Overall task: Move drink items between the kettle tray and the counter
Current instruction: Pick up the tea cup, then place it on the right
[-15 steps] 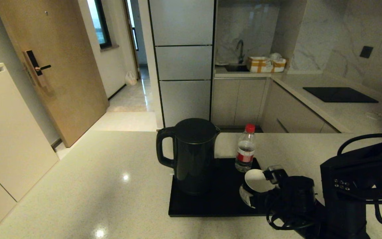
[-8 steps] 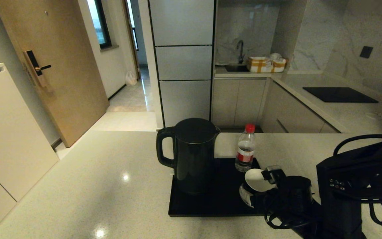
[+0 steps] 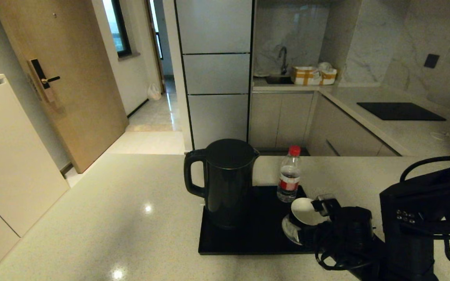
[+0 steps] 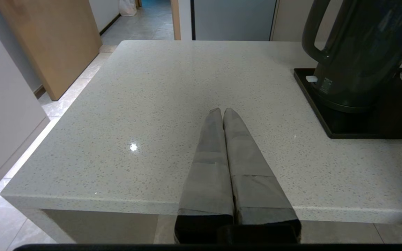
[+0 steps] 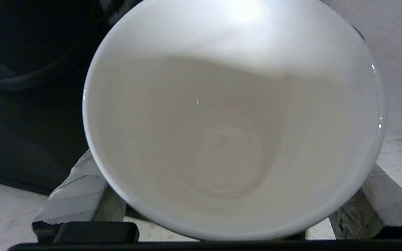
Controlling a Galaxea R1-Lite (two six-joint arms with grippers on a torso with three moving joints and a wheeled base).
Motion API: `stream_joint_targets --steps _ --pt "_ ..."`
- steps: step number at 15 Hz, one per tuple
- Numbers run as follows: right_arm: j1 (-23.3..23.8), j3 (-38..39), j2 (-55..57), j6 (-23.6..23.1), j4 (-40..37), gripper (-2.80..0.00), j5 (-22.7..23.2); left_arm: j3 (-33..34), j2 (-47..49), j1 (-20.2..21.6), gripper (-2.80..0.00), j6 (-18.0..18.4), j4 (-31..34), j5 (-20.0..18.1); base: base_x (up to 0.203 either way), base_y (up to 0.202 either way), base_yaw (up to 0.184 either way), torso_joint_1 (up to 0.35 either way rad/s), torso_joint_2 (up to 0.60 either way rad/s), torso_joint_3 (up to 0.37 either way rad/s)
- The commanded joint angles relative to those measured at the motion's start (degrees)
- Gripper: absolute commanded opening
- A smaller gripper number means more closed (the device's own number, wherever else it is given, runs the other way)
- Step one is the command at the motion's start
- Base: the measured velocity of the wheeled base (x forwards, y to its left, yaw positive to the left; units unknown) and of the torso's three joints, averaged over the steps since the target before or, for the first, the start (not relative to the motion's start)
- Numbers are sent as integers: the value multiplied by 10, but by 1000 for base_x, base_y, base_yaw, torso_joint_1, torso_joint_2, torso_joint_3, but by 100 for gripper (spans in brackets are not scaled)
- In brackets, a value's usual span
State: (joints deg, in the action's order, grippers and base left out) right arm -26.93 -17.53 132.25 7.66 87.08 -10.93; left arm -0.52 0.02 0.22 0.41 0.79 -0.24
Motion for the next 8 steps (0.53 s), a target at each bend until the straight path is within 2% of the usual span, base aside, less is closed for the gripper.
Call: stream_joint_targets --steps 1,4,5,8 --pt "0 17 -45 1 6 -280 -1 0 0 0 -280 0 0 0 0 0 0 0 0 0" --pt "9 12 -53 1 -9 -280 -5 0 0 0 -280 -1 0 0 0 0 0 0 0 0" --pt "41 6 -74 1 -31 -280 -9 0 0 0 -280 0 0 0 0 0 0 0 0 0" --pt "209 -10 -109 0 -78 -280 -10 0 0 0 -280 -1 0 0 0 0 0 0 0 0"
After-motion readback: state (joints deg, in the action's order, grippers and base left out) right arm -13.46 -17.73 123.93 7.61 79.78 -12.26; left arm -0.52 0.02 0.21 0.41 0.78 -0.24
